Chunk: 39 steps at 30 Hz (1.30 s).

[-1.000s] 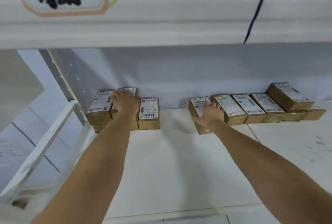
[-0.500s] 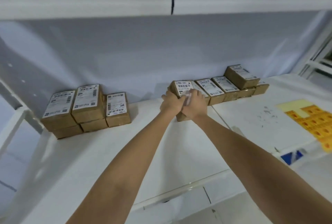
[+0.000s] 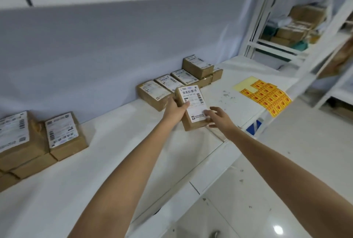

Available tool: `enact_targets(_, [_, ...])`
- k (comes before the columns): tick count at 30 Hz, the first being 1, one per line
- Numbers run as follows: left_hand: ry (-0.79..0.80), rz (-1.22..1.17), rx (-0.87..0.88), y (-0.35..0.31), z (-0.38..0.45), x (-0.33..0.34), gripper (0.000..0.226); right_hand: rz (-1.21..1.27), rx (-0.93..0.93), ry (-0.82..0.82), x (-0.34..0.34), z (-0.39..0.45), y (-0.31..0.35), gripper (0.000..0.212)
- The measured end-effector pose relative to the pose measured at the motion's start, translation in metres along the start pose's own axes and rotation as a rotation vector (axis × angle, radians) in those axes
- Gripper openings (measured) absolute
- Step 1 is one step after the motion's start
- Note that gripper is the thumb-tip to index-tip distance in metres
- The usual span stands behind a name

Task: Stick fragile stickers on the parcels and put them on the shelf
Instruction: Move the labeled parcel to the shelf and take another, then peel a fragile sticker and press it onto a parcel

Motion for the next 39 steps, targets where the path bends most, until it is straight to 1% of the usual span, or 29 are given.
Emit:
enact_targets(3, [0.084, 0.031, -0.045, 0.002, -0.007, 0.02, 0.049, 0.01, 0.058, 0.004, -0.024, -0.002, -0.016, 0.043])
enact_targets(8, [0.183, 0.068, -0.1, 0.005, -0.006, 0.047, 0.04, -0.048, 0.03, 0.038, -0.047, -0.005, -0.024, 0.039])
enact_targets(10, [0.208, 0.089, -0.103, 0.004, -0.005, 0.059, 0.032, -0.052, -0.006, 0.005, -0.056, -0.004, -0.026, 0.039])
enact_targets(12, [0.227, 0.092, -0.115, 0.001, -0.005, 0.073, 0.03, -0.082, -0.068, -0.07, -0.066, -0.001, -0.028, 0.04])
enact_targets(14, [0.23, 0.059, -0.15, -0.005, -0.006, 0.088, 0.039, -0.116, -0.138, -0.149, -0.077, 0.003, -0.027, 0.041])
enact_targets(19, [0.238, 0.109, -0.193, -0.017, -0.003, 0.136, 0.09, -0.293, -0.3, -0.344, -0.107, 0.015, -0.027, 0.044])
enact_targets(21, [0.253, 0.119, -0.217, -0.022, -0.002, 0.157, 0.101, -0.349, -0.35, -0.385, -0.119, 0.022, -0.029, 0.043])
enact_targets(22, [0.246, 0.117, -0.218, -0.025, -0.001, 0.167, 0.102, -0.361, -0.38, -0.39, -0.125, 0.026, -0.03, 0.042])
enact_targets(23, [0.228, 0.109, -0.217, -0.028, 0.002, 0.177, 0.099, -0.362, -0.413, -0.383, -0.132, 0.03, -0.031, 0.042])
enact_targets(25, [0.187, 0.069, -0.221, -0.033, 0.007, 0.196, 0.085, -0.348, -0.474, -0.339, -0.149, 0.04, -0.034, 0.043])
enact_targets(28, [0.198, -0.033, -0.251, -0.036, 0.011, 0.218, 0.073, -0.281, -0.511, -0.225, -0.177, 0.056, -0.04, 0.043])
enact_targets(31, [0.208, -0.089, -0.295, -0.037, 0.014, 0.238, 0.065, -0.071, -0.379, -0.147, -0.202, 0.07, -0.046, 0.04])
enact_targets(32, [0.203, -0.099, -0.308, -0.038, 0.015, 0.244, 0.061, -0.034, -0.334, -0.13, -0.21, 0.076, -0.049, 0.038])
enact_targets(36, [0.247, -0.115, -0.305, -0.042, 0.019, 0.268, 0.056, 0.0, -0.298, -0.002, -0.232, 0.097, -0.053, 0.024])
enact_targets(39, [0.22, -0.129, -0.313, -0.042, 0.02, 0.28, 0.052, -0.022, -0.264, 0.065, -0.241, 0.112, -0.055, 0.023])
Point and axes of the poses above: each hand's wrist, its own z-axis towards the middle knuckle, its own x-axis out of the palm, y = z × x, the point moved 2 cm from there along z, towards the middle knuckle, and after that the axes turned 5 degrees about -y, right-handed, at the moved point
